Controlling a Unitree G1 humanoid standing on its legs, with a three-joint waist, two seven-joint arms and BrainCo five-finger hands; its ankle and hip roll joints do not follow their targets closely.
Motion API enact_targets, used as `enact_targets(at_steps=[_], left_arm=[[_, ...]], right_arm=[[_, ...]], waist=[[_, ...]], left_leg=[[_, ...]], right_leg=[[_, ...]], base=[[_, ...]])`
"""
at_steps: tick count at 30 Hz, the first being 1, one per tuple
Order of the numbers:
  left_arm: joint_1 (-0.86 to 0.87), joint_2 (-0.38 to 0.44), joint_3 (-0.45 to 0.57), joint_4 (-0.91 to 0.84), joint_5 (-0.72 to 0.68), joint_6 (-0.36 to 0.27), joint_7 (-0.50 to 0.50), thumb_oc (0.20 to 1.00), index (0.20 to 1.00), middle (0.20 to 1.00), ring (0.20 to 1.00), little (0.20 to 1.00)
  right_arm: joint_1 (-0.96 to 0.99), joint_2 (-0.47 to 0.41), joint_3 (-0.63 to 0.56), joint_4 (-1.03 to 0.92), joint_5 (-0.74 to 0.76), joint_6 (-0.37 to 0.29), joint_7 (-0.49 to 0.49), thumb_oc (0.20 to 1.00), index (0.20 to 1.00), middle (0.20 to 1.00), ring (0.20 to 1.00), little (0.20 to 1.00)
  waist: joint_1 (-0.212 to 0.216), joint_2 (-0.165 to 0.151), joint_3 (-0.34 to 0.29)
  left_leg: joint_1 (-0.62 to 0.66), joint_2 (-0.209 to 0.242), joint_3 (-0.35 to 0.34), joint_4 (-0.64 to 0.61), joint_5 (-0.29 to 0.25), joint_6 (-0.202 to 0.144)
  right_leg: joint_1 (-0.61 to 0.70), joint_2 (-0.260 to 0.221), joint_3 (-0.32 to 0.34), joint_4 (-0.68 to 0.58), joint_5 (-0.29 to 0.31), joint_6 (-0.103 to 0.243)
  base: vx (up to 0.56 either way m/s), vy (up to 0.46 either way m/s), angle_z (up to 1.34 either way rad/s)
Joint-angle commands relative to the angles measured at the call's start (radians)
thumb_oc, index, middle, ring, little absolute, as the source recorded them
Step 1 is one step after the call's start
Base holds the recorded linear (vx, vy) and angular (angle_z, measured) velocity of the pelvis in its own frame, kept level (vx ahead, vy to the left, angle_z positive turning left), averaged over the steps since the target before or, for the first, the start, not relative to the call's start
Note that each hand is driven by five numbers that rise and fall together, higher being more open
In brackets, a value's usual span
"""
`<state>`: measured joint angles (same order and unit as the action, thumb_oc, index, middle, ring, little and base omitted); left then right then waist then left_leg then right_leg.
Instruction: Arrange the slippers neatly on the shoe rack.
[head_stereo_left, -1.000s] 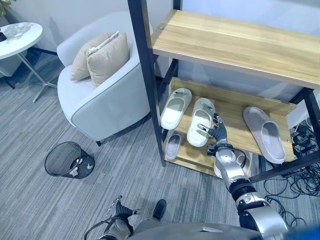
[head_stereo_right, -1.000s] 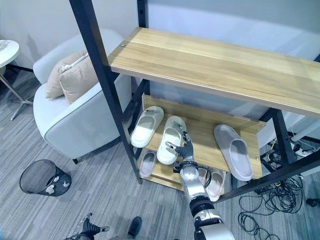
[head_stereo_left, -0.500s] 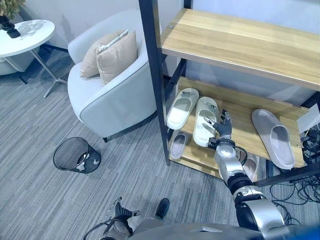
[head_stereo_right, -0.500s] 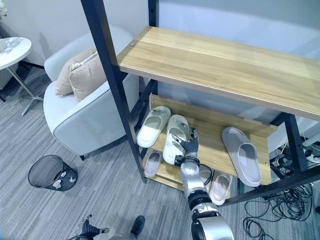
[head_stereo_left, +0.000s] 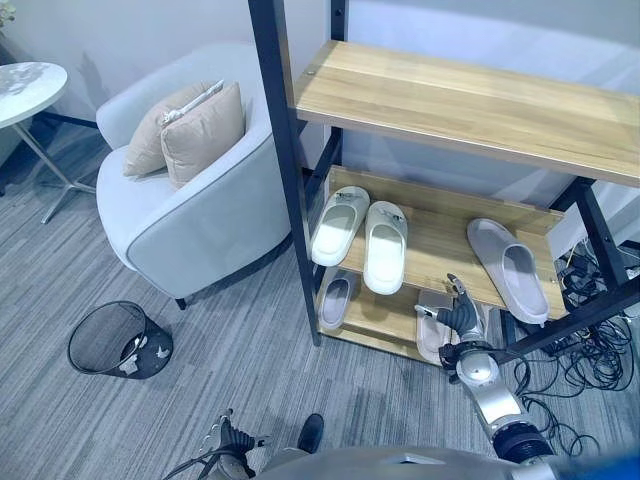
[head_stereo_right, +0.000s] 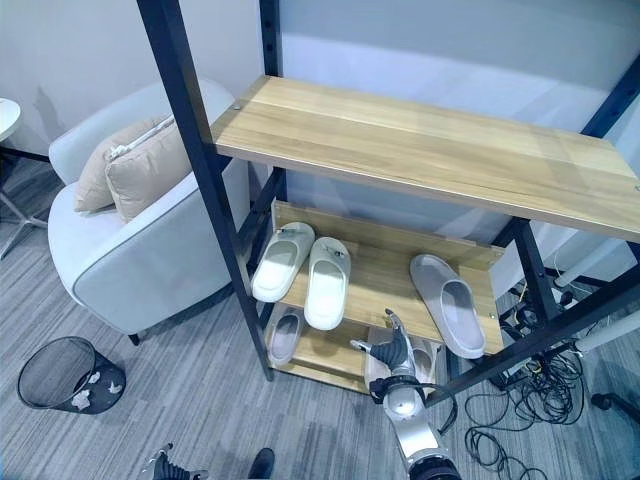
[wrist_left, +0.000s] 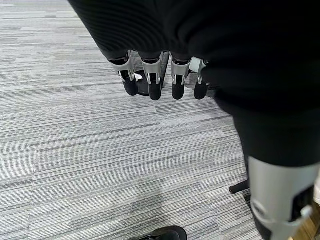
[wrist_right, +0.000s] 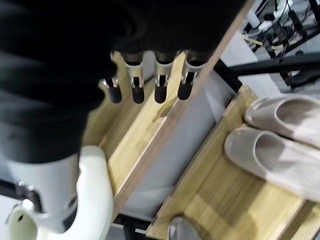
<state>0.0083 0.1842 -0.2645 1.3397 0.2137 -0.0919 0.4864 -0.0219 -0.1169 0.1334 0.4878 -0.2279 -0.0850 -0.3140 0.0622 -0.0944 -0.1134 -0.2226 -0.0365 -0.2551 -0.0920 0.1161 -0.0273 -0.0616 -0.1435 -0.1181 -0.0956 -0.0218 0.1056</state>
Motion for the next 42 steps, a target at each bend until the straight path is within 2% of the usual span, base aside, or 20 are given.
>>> enact_targets(at_steps=[1,2,7,20,32,35,36,40,41,42], left_arm=[[0.024,-0.158,-0.012,0.103,-0.012,-0.016,0.006,1.0,1.0,1.0,1.0,1.0],[0.023,-0.157,-0.006,0.106,-0.019,-0.025,0.01,1.0,1.0,1.0,1.0,1.0],[0.021,-0.148,-0.012,0.122,-0.011,-0.03,0.008,1.0,1.0,1.0,1.0,1.0],[0.027,-0.133,-0.022,0.141,0.005,-0.033,0.001,1.0,1.0,1.0,1.0,1.0],[0.026,-0.136,-0.023,0.148,0.005,-0.036,0.002,1.0,1.0,1.0,1.0,1.0],[0.03,-0.138,-0.018,0.15,0.004,-0.043,0.005,1.0,1.0,1.0,1.0,1.0],[0.034,-0.14,-0.017,0.148,0.0,-0.045,0.005,1.0,1.0,1.0,1.0,1.0],[0.042,-0.142,-0.018,0.143,-0.002,-0.043,0.003,1.0,1.0,1.0,1.0,1.0],[0.05,-0.146,-0.019,0.14,0.005,-0.044,-0.001,1.0,1.0,1.0,1.0,1.0],[0.05,-0.147,-0.019,0.14,0.005,-0.044,-0.001,1.0,1.0,1.0,1.0,1.0]], right_arm=[[-0.014,0.025,0.01,-0.12,0.073,-0.092,0.022,1.0,1.0,1.0,1.0,1.0],[0.0,0.062,0.042,-0.122,0.097,-0.124,0.03,1.0,1.0,1.0,1.0,1.0],[-0.017,0.109,0.137,-0.08,0.096,-0.153,0.062,1.0,1.0,1.0,1.0,1.0],[-0.099,0.127,0.161,-0.051,0.087,-0.15,0.058,1.0,1.0,1.0,1.0,1.0],[-0.085,0.121,0.17,-0.066,0.088,-0.16,0.053,1.0,1.0,1.0,1.0,1.0],[-0.084,0.044,0.134,-0.13,0.008,-0.194,-0.065,1.0,1.0,1.0,1.0,1.0],[-0.078,0.014,0.1,-0.155,-0.021,-0.179,-0.106,1.0,1.0,1.0,1.0,1.0],[-0.072,-0.038,0.003,-0.167,-0.047,-0.118,-0.15,1.0,1.0,1.0,1.0,1.0],[-0.088,-0.1,-0.048,-0.134,-0.099,-0.073,-0.189,1.0,1.0,1.0,1.0,1.0],[-0.088,-0.101,-0.049,-0.135,-0.099,-0.072,-0.189,1.0,1.0,1.0,1.0,1.0]], waist=[[0.011,0.013,0.024],[0.007,0.012,0.021],[0.017,0.004,0.018],[0.04,-0.008,0.009],[0.038,-0.01,0.004],[0.031,-0.007,0.001],[0.025,-0.004,0.001],[0.019,0.003,0.002],[0.017,0.01,0.002],[0.017,0.01,0.003]], left_leg=[[0.036,0.036,0.002,0.005,-0.022,0.021],[0.041,0.037,0.006,0.005,-0.024,0.02],[0.041,0.037,0.003,0.005,-0.023,0.02],[0.034,0.028,-0.007,0.005,-0.018,0.022],[0.045,0.029,-0.005,0.005,-0.022,0.022],[0.047,0.032,0.002,0.005,-0.022,0.021],[0.047,0.035,0.005,0.005,-0.022,0.021],[0.046,0.035,0.011,0.005,-0.022,0.021],[0.044,0.033,0.013,0.005,-0.021,0.021],[0.044,0.034,0.013,0.005,-0.021,0.021]], right_leg=[[0.028,-0.05,-0.01,0.008,0.006,0.027],[0.031,-0.047,-0.006,0.008,0.007,0.023],[0.033,-0.047,-0.009,0.008,0.007,0.023],[0.037,-0.056,-0.026,0.008,0.005,0.03],[0.044,-0.054,-0.023,0.008,0.005,0.027],[0.043,-0.051,-0.017,0.008,0.006,0.026],[0.04,-0.051,-0.013,0.008,0.006,0.026],[0.033,-0.052,-0.008,0.008,0.009,0.028],[0.031,-0.052,-0.009,0.008,0.01,0.029],[0.031,-0.052,-0.009,0.008,0.01,0.029]], base=[[0.0,-0.015,-0.06],[0.0,-0.01,-0.08],[0.0,-0.003,-0.08],[0.01,0.001,0.01],[0.0,0.0,0.01],[0.0,0.0,0.0],[0.0,0.0,0.0],[0.0,-0.002,-0.07],[0.0,-0.008,-0.18],[0.01,-0.007,-0.11]])
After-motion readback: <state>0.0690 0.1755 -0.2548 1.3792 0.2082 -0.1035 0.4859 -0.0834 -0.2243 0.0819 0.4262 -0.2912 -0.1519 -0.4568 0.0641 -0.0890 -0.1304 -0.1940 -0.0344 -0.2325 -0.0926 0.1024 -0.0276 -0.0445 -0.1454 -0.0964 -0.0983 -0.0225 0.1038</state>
